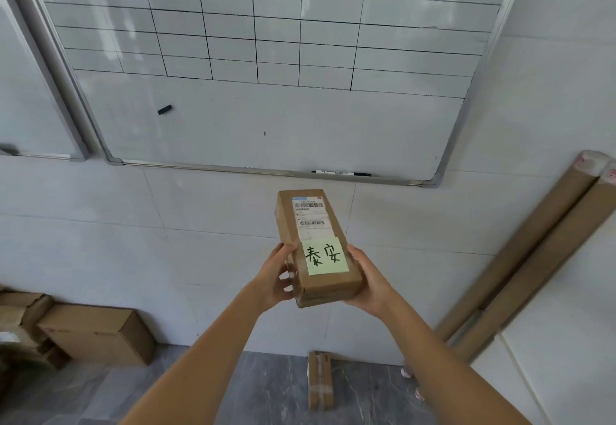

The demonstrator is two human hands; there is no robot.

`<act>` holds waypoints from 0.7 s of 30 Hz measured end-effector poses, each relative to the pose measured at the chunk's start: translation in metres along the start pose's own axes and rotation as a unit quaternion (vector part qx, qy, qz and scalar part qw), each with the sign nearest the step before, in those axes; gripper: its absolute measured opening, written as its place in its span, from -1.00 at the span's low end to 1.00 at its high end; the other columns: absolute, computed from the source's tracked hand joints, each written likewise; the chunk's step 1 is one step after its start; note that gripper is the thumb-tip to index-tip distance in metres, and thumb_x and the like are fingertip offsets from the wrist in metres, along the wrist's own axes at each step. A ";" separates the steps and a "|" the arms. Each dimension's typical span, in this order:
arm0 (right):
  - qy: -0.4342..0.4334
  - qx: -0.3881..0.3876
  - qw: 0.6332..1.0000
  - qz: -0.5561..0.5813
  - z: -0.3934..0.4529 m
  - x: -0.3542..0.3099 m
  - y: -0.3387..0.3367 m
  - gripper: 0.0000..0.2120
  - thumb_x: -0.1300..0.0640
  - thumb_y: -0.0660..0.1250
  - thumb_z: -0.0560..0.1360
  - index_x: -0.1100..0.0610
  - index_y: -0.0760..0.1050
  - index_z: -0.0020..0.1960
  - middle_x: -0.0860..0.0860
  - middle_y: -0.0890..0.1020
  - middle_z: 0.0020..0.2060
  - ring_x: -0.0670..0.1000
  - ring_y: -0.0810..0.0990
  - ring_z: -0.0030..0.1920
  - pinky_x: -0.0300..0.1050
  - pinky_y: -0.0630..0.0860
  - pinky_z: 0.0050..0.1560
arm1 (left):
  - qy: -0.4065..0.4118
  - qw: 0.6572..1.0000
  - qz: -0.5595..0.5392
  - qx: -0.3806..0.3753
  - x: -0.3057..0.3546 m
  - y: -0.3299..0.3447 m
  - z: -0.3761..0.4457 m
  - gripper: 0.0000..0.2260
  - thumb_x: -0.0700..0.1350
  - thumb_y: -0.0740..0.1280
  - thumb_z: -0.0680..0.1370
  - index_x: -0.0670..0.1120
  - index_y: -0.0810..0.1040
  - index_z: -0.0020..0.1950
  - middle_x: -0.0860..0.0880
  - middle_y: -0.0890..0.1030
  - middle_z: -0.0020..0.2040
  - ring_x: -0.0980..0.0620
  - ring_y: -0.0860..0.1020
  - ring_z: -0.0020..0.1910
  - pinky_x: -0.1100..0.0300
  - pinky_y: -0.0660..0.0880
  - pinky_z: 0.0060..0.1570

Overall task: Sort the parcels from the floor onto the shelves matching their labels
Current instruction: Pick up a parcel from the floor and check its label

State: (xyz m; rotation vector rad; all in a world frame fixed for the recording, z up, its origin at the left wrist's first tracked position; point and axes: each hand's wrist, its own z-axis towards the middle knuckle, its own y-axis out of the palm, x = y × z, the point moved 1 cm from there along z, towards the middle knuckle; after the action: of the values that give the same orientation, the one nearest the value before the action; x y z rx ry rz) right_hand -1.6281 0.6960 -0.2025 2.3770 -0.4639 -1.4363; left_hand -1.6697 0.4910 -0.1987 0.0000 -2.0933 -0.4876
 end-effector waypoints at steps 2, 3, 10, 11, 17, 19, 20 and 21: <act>-0.004 0.000 1.000 -0.010 -0.001 -0.002 0.002 -0.52 -0.19 0.32 0.59 0.05 0.55 0.40 0.17 0.69 0.25 0.23 0.61 0.32 0.21 0.50 0.36 | -0.008 0.999 0.039 -0.023 -0.002 -0.002 0.001 -0.60 0.24 0.42 0.41 0.21 0.54 0.22 -0.19 0.56 0.22 -0.11 0.49 -0.02 0.06 0.45 -0.13; -0.009 0.010 1.000 -0.008 -0.002 -0.003 0.004 -0.54 -0.17 0.32 0.59 0.07 0.56 0.38 0.18 0.71 0.21 0.23 0.65 0.26 0.19 0.54 0.31 | -0.008 0.998 0.052 -0.035 -0.003 -0.002 0.000 -0.60 0.27 0.42 0.40 0.24 0.54 0.21 -0.20 0.55 0.25 -0.11 0.47 -0.01 0.06 0.42 -0.13; -0.069 -0.003 0.997 -0.022 0.000 -0.004 0.010 -0.60 -0.09 0.25 0.65 0.11 0.55 0.36 0.19 0.71 0.20 0.22 0.69 0.20 0.19 0.57 0.27 | 0.043 0.994 0.089 -0.045 0.001 0.009 0.000 -0.54 0.25 0.37 0.45 0.30 0.44 0.34 -0.13 0.53 0.32 -0.11 0.49 0.11 0.09 0.48 -0.08; -0.079 -0.004 0.997 -0.026 0.001 -0.004 0.011 -0.58 -0.09 0.26 0.64 0.11 0.54 0.39 0.20 0.69 0.23 0.24 0.66 0.25 0.20 0.56 0.30 | 0.048 0.995 0.083 -0.034 0.003 0.011 0.000 -0.51 0.27 0.36 0.44 0.28 0.43 0.36 -0.08 0.56 0.30 -0.11 0.51 0.17 0.06 0.50 -0.02; -0.125 0.022 0.992 -0.026 0.011 -0.017 0.021 -0.53 -0.18 0.28 0.62 0.07 0.54 0.41 0.14 0.69 0.25 0.19 0.66 0.28 0.14 0.61 0.25 | 0.171 0.974 0.122 0.085 0.019 0.033 0.004 -0.57 0.19 0.18 0.61 0.08 0.39 0.45 0.00 0.65 0.18 -0.02 0.62 0.14 0.01 0.56 0.15; -0.134 0.035 0.990 -0.013 0.009 -0.024 0.025 -0.57 -0.19 0.21 0.65 0.04 0.57 0.36 0.13 0.71 0.21 0.18 0.67 0.24 0.10 0.63 0.18 | 0.207 0.963 0.146 0.088 0.025 0.040 0.003 -0.57 0.18 0.14 0.63 0.06 0.35 0.47 0.00 0.63 0.21 -0.01 0.61 0.16 -0.04 0.52 0.23; -0.139 0.038 0.990 -0.004 0.009 -0.028 0.026 -0.56 -0.21 0.19 0.65 0.03 0.58 0.35 0.12 0.72 0.21 0.17 0.68 0.24 0.09 0.63 0.16 | 0.218 0.961 0.148 0.084 0.029 0.043 0.001 -0.58 0.15 0.13 0.64 0.05 0.33 0.48 -0.01 0.62 0.22 -0.01 0.60 0.17 -0.04 0.52 0.24; -0.146 0.044 0.988 0.004 0.007 -0.032 0.027 -0.55 -0.23 0.19 0.64 0.01 0.59 0.35 0.10 0.72 0.20 0.16 0.69 0.23 0.08 0.63 0.14 | 0.225 0.961 0.141 0.077 0.033 0.046 0.000 -0.58 0.13 0.14 0.65 0.04 0.31 0.49 -0.02 0.61 0.24 -0.02 0.60 0.18 -0.04 0.52 0.24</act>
State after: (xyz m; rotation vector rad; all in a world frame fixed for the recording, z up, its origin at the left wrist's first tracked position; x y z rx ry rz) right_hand -1.6516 0.6846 -0.1688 2.2333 -0.6190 -1.8043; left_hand -1.6788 0.5269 -0.1563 -0.0895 -1.6436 -0.1324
